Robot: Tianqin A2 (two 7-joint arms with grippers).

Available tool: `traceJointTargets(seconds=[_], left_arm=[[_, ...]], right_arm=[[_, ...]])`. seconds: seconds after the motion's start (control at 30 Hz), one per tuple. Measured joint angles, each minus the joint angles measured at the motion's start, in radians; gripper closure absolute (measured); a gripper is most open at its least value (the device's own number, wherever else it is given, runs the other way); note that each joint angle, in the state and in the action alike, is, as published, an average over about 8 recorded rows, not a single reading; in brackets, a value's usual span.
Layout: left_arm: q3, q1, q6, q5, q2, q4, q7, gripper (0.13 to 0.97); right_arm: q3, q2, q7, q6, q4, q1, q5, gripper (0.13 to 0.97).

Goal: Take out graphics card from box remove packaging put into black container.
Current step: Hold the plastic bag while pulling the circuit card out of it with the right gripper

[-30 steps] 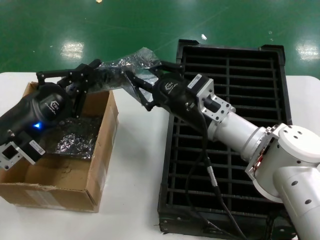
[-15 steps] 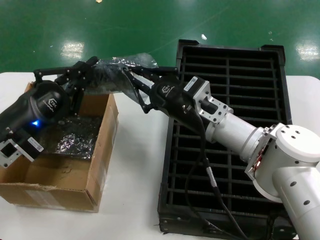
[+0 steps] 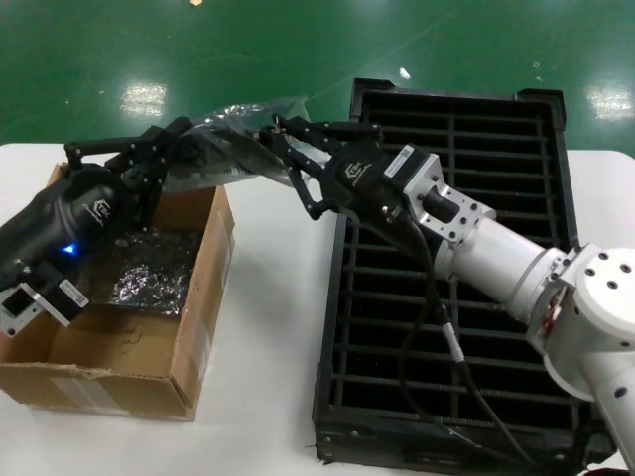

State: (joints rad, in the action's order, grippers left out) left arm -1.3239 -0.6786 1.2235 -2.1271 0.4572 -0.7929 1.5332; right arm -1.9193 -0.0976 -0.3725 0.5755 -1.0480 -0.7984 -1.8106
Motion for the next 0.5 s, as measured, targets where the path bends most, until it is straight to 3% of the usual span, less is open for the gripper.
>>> traceJointTargets(seconds=[0.23,0.5], left_arm=[[0.016,-0.009,-0.001,-0.009,-0.006,0.025,0.031,0.958],[0.036,-0.020,-0.004,-0.023,-0.021,0.061,0.058,0.958]], right_arm=[[-0.055,-0.079,0.248,-0.079,-0.179,0.031,0.200,0.920],[-0.033,-0.119,0.578,-0.056,-0.365,0.066,0.549,0.920]])
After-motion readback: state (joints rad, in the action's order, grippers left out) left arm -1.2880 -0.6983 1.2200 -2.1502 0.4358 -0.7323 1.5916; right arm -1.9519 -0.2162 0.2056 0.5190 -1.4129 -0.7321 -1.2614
